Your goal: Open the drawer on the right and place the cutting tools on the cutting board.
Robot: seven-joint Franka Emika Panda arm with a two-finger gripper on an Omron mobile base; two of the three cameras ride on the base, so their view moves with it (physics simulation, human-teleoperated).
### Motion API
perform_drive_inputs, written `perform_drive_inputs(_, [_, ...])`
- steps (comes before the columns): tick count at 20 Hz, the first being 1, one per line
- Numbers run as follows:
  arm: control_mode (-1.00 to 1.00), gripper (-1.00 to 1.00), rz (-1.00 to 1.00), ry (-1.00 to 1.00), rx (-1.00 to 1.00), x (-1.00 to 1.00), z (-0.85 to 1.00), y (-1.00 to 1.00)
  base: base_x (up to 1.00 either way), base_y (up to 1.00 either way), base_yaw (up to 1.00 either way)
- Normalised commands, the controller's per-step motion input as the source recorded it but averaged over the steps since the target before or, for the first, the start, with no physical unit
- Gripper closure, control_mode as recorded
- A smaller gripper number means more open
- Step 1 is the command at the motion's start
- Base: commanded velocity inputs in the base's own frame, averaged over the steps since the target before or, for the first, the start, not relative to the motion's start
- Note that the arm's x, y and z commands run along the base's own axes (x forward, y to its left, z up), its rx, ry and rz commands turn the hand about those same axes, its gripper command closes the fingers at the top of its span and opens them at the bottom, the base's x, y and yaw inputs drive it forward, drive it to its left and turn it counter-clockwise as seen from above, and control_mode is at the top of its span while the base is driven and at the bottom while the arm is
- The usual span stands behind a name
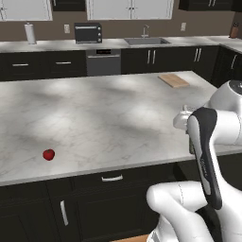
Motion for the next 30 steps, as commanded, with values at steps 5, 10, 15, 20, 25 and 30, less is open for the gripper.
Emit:
perform_drive_inputs(5, [1.0,1.0,0.0,0.04,-0.01,-0.06,-0.08,0.0,-0.56,0.03,0.06])
perform_drive_inputs(10, [1.0,1.0,0.0,0.0,0.0,0.0,0.0,0.0,-0.84,0.12,0.08])
perform_drive_inputs(15, [1.0,1.0,0.0,0.0,0.0,0.0,0.0,0.0,-0.82,0.05,0.01])
perform_drive_inputs(20, [1.0,1.0,0.0,0.0,0.0,0.0,0.0,0.0,-0.7,-0.35,-0.29])
perform_drive_inputs(25, [1.0,1.0,0.0,0.0,0.0,0.0,0.0,0.0,-0.48,-0.82,-0.38])
perform_drive_inputs(30, [1.0,1.0,0.0,0.0,0.0,0.0,0.0,0.0,-0.23,-0.33,-0.43])
